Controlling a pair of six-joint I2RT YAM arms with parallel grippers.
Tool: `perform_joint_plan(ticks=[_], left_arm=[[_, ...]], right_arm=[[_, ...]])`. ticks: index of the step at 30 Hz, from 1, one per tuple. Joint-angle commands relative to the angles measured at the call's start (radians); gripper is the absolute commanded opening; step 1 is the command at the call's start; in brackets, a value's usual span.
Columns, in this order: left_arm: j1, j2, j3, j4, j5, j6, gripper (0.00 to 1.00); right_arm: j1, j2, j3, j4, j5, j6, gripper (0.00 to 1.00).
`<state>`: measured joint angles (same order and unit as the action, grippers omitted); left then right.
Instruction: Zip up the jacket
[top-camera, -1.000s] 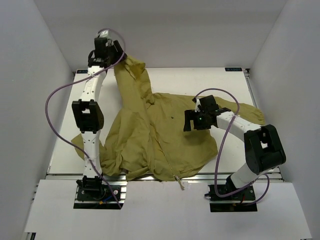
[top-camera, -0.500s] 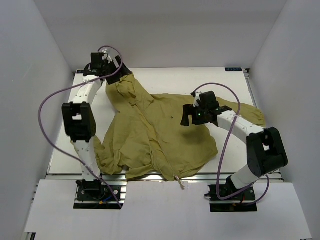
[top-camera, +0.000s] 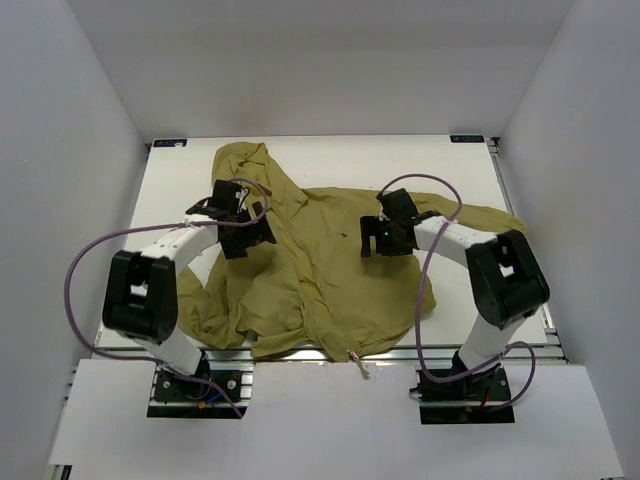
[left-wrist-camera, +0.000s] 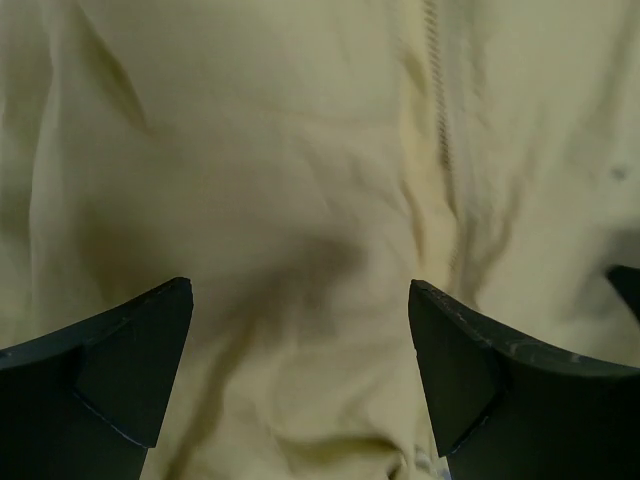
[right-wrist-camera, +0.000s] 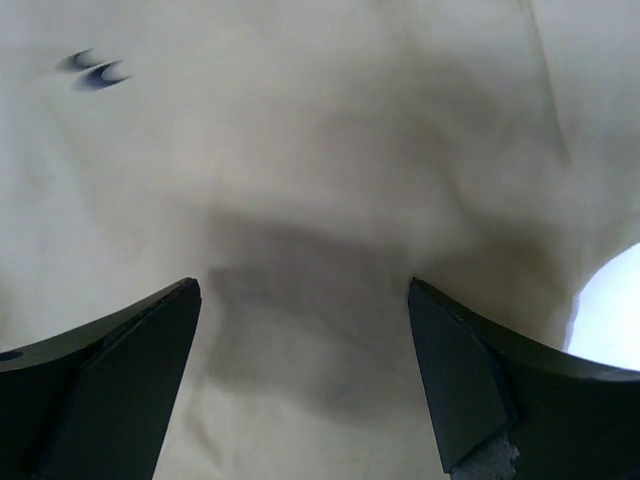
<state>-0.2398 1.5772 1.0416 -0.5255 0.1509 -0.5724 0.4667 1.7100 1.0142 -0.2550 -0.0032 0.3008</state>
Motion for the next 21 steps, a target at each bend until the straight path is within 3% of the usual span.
perform_joint_plan(ticks=[1, 3, 8, 12, 13, 17, 19, 21], left_arm=[[0.002, 0.058, 0.037, 0.108, -0.042, -0.011, 0.98], [0.004, 0.176, 0.102, 0.176, -0.025, 0.014, 0.98], [0.005, 0.528, 0.400, 0.093, -0.002, 0.084, 0.98], [0.010, 0.770, 0.711, 0.019, -0.040, 0.144, 0.98], [0.013, 0.823, 0.871, -0.013, -0.033, 0.150, 0.98], [0.030, 1.065, 1.277, -0.031, 0.034, 0.167, 0.98], [0.033, 1.135, 1.362, 0.051, 0.062, 0.158, 0.98], [0.039, 1.129, 1.338, 0.125, 0.117, 0.119, 0.98]], right_arm=[[0.000, 0.055, 0.093, -0.007, 0.098, 0.035, 0.89], [0.000, 0.109, 0.128, -0.038, 0.146, 0.041, 0.89], [-0.008, 0.224, 0.257, -0.085, 0.183, 0.049, 0.89], [-0.048, 0.324, 0.378, -0.119, 0.190, 0.067, 0.89], [-0.077, 0.370, 0.409, -0.136, 0.183, 0.073, 0.89], [-0.148, 0.473, 0.590, -0.155, 0.125, 0.071, 0.89], [-0.167, 0.516, 0.639, -0.144, 0.121, 0.035, 0.89], [-0.174, 0.534, 0.711, -0.133, 0.100, -0.021, 0.89]])
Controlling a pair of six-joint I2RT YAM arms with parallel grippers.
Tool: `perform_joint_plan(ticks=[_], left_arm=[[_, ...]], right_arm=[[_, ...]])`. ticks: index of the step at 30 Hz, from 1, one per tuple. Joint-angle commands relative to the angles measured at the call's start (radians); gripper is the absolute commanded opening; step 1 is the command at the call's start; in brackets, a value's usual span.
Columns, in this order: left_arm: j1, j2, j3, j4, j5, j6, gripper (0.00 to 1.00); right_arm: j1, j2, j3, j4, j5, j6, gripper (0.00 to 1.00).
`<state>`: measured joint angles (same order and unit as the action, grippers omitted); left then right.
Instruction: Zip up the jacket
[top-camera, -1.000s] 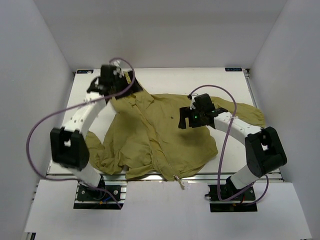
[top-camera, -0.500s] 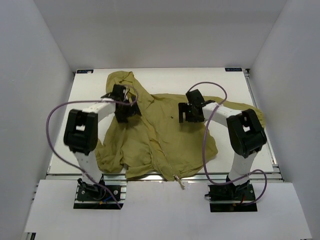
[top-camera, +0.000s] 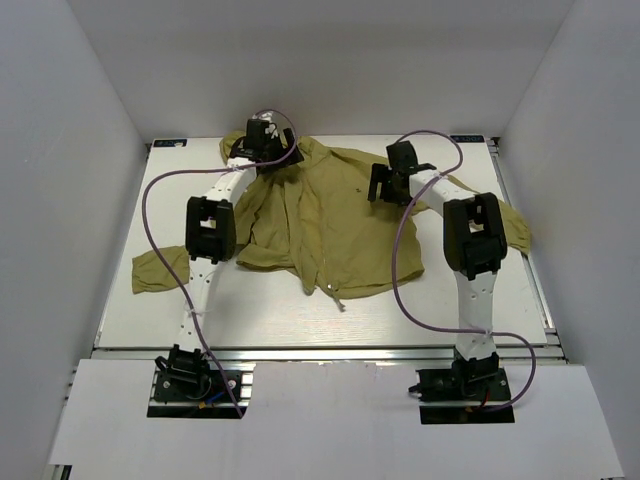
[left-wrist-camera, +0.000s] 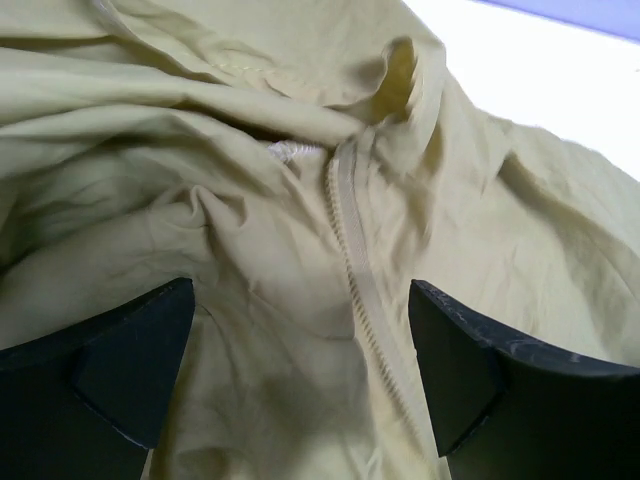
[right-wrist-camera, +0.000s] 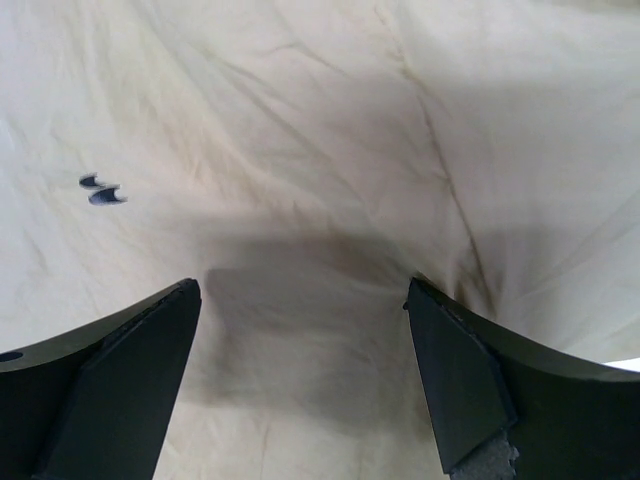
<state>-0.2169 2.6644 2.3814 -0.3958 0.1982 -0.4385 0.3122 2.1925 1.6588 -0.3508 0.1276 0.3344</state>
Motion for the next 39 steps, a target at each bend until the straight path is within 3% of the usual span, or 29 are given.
perform_joint_plan(ticks=[1, 5, 10, 14, 16, 17, 18, 21, 23, 29, 34, 36, 39], left_arm=[[0.019, 0.023, -0.016, 0.036, 0.090, -0.025, 0.98], [0.017, -0.085, -0.036, 0.043, 0.125, -0.026, 0.98], [0.017, -0.361, -0.163, -0.037, 0.021, 0.021, 0.98], [0.017, -0.727, -0.443, -0.095, -0.069, -0.017, 0.98], [0.017, -0.857, -0.692, -0.123, -0.112, -0.060, 0.98], [0.017, -0.924, -0.785, -0.123, -0.126, -0.110, 0.98], [0.017, -1.055, -0.971, -0.115, -0.137, -0.130, 0.98], [0.017, -1.280, -1.218, -0.083, -0.141, -0.184, 0.98], [0.017, -1.351, -1.384, -0.078, -0.144, -0.212, 0.98], [0.017, -1.365, -1.556, -0.003, -0.092, -0.262, 0.98], [0.017, -1.264, -1.547, 0.066, -0.036, -0.261, 0.98], [0.017, -1.210, -1.538, 0.086, -0.031, -0.256, 0.98], [0.016, -1.140, -1.510, 0.072, -0.043, -0.244, 0.89]], right_arm=[[-0.019, 0.058, 0.090, -0.037, -0.045, -0.079, 0.89], [-0.009, -0.011, 0.125, -0.042, -0.167, -0.170, 0.89], [0.092, -0.233, 0.006, -0.062, -0.142, -0.230, 0.89], [0.218, -0.390, -0.163, -0.059, -0.134, -0.184, 0.89], [0.321, -0.451, -0.247, -0.066, -0.091, -0.164, 0.89], [0.358, -0.467, -0.269, -0.070, -0.077, -0.137, 0.89], [0.445, -0.477, -0.284, -0.074, -0.065, -0.132, 0.89], [0.601, -0.482, -0.320, -0.096, 0.001, -0.078, 0.89], [0.645, -0.470, -0.341, -0.074, 0.023, -0.043, 0.88], [0.677, -0.343, -0.283, -0.073, 0.021, 0.045, 0.81], [0.680, -0.234, -0.231, -0.033, 0.044, 0.025, 0.74], [0.680, -0.196, -0.206, -0.042, 0.043, 0.032, 0.55], [0.680, -0.175, -0.183, -0.045, 0.049, 0.064, 0.26]])
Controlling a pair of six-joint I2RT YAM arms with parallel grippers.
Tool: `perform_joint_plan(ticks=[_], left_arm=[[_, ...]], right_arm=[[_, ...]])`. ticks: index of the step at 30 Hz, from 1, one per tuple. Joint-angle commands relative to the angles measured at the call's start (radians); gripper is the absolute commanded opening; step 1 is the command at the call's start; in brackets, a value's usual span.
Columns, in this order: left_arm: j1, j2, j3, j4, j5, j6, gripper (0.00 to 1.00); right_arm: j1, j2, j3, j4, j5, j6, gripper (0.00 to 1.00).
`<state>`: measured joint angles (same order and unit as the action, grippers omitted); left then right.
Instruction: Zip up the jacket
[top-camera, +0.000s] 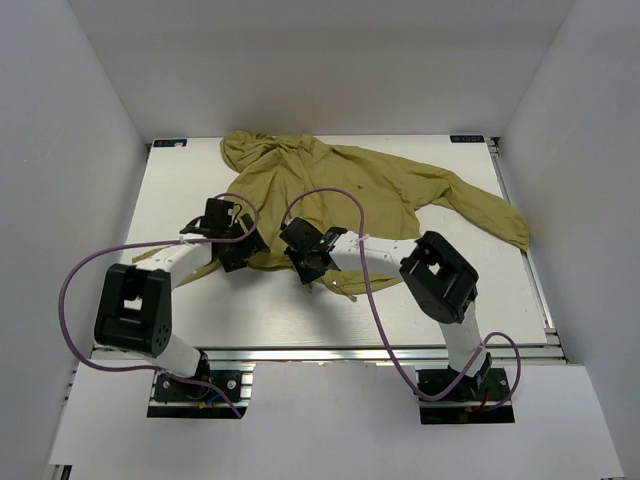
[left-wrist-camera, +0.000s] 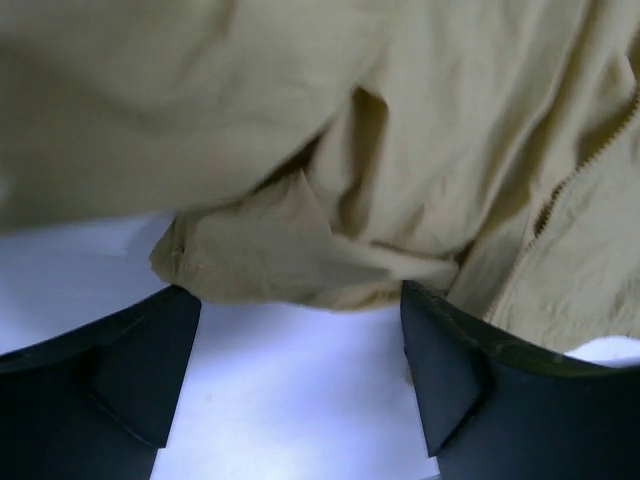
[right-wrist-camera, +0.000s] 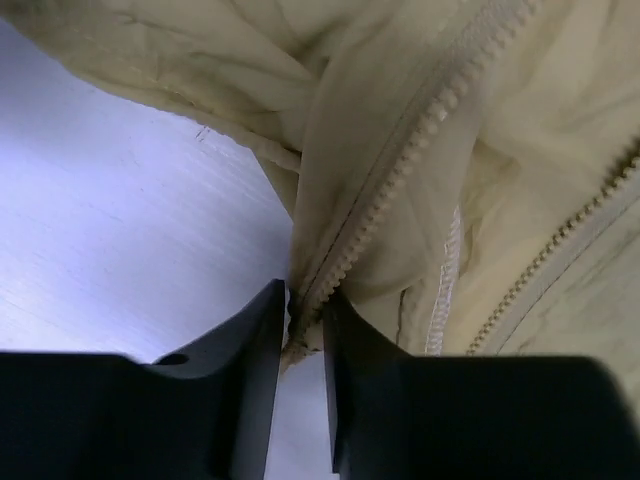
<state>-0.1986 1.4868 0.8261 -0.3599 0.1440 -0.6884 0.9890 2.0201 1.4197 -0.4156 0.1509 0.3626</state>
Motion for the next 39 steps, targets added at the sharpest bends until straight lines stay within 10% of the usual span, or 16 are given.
perform_joint_plan(ticks=[1, 3, 10, 22, 27, 32, 34, 39], left_arm=[[-0.002, 0.055, 0.053, 0.029, -0.009, 0.009, 0.85], [-0.001, 0.093, 0.073, 0.013, -0.021, 0.012, 0.75], [-0.001, 0.132, 0.137, -0.109, -0.161, -0.006, 0.00], [-0.001, -0.057, 0.122, -0.384, -0.376, -0.111, 0.00], [-0.001, -0.129, 0.074, -0.439, -0.363, -0.114, 0.57], [0.001, -0.204, 0.111, -0.493, -0.382, -0.102, 0.94], [-0.001, -0.230, 0.152, -0.495, -0.377, -0.082, 0.98], [-0.001, -0.223, 0.226, -0.430, -0.290, -0.022, 0.98]], right_arm=[[0.004, -0.003, 0.058, 0.012, 0.032, 0.044, 0.20], [0.004, -0.021, 0.056, 0.003, 0.027, 0.052, 0.02], [0.004, -0.187, 0.001, 0.046, -0.260, 0.055, 0.00], [-0.104, -0.373, -0.418, 0.302, -0.620, 0.307, 0.00], [-0.115, -0.376, -0.476, 0.194, -0.552, 0.308, 0.30], [-0.115, -0.475, -0.403, 0.063, -0.392, 0.117, 0.61], [-0.115, -0.532, -0.383, 0.031, -0.338, 0.058, 0.89], [-0.131, -0.615, -0.392, 0.020, -0.122, 0.012, 0.89]])
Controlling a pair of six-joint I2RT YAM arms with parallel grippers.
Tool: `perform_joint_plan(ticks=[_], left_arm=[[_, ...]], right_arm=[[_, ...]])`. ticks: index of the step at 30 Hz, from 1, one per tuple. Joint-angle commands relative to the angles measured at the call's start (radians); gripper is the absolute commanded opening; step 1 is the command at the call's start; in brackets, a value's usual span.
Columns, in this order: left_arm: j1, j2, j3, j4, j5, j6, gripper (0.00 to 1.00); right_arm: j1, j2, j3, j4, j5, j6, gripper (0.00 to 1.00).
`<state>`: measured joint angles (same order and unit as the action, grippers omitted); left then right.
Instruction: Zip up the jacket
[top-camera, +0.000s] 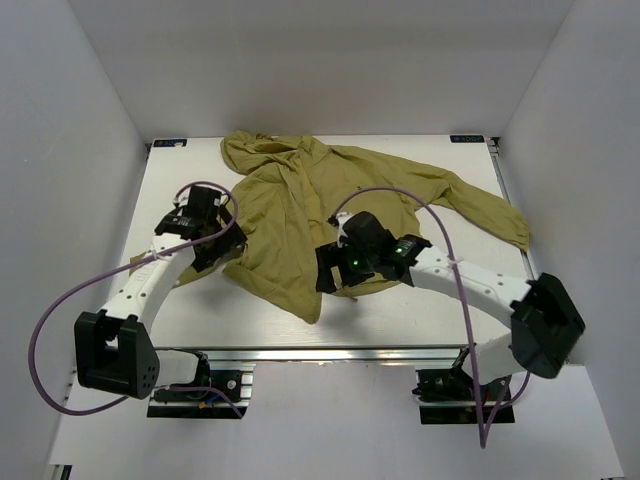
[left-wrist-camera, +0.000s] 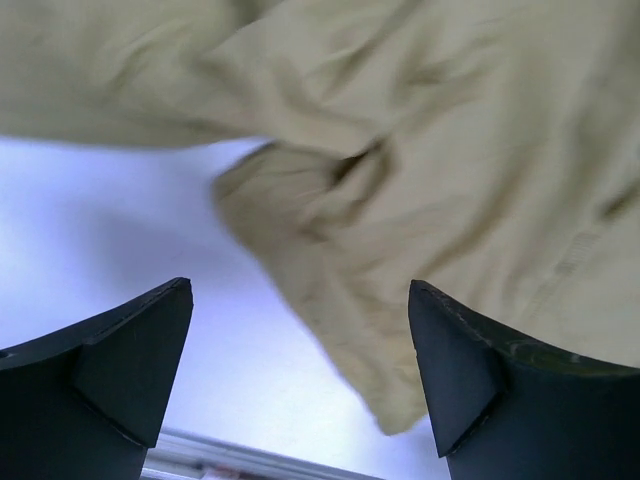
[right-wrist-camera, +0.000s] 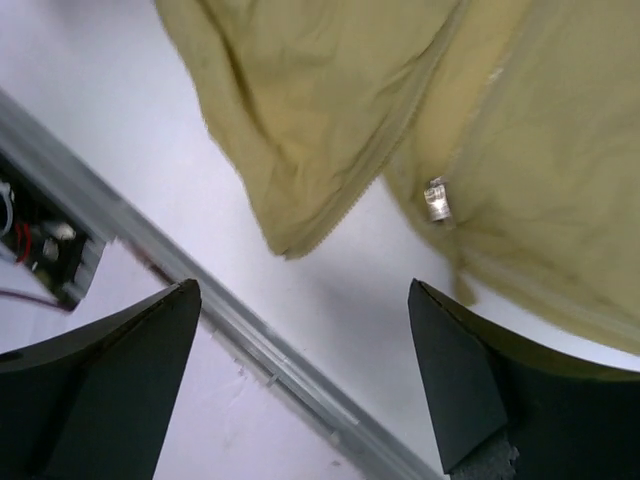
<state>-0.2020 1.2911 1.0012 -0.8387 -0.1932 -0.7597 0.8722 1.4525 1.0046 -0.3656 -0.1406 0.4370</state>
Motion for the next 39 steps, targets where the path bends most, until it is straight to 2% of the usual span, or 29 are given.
perform_joint_plan(ticks=[1, 4, 5, 8, 10, 13, 17, 18, 21, 32, 37, 38, 39], left_arm=[[0.003, -0.021, 0.051, 0.111, 0.111, 0.062, 0.98], [-0.014, 0.000, 0.042, 0.242, 0.245, 0.109, 0.98], [-0.040, 0.010, 0.045, 0.268, 0.268, 0.124, 0.98], [-0.103, 0.062, 0.071, 0.323, 0.357, 0.200, 0.98], [-0.132, 0.095, 0.065, 0.363, 0.391, 0.233, 0.98], [-0.140, 0.131, 0.036, 0.429, 0.445, 0.238, 0.98], [-0.140, 0.203, 0.037, 0.449, 0.420, 0.249, 0.98], [-0.140, 0.227, 0.040, 0.448, 0.410, 0.252, 0.98], [-0.140, 0.266, 0.050, 0.438, 0.410, 0.264, 0.98], [-0.140, 0.270, -0.003, 0.478, 0.426, 0.247, 0.98], [-0.140, 0.266, -0.009, 0.480, 0.425, 0.241, 0.98], [-0.140, 0.266, -0.009, 0.480, 0.420, 0.241, 0.98], [-0.140, 0.264, -0.009, 0.477, 0.417, 0.240, 0.98]], right_arm=[[-0.041, -0.061, 0.014, -0.013, 0.180, -0.063, 0.89], [-0.117, -0.054, 0.019, 0.062, 0.155, -0.066, 0.89], [-0.136, -0.046, 0.020, 0.073, 0.097, -0.069, 0.89], [-0.154, 0.012, 0.035, 0.054, 0.067, -0.109, 0.87], [-0.156, 0.064, 0.040, 0.036, 0.064, -0.119, 0.85], [-0.153, 0.123, 0.051, 0.013, 0.055, -0.119, 0.76], [-0.127, 0.164, 0.065, 0.022, 0.105, -0.115, 0.69], [-0.119, 0.173, 0.068, 0.022, 0.122, -0.110, 0.62], [-0.099, 0.227, 0.092, 0.010, 0.168, -0.090, 0.52], [-0.065, 0.321, 0.123, 0.020, 0.249, -0.055, 0.49], [-0.058, 0.350, 0.127, 0.027, 0.254, -0.040, 0.34], [-0.055, 0.348, 0.123, 0.027, 0.256, -0.037, 0.21], [-0.052, 0.341, 0.121, 0.025, 0.257, -0.035, 0.15]])
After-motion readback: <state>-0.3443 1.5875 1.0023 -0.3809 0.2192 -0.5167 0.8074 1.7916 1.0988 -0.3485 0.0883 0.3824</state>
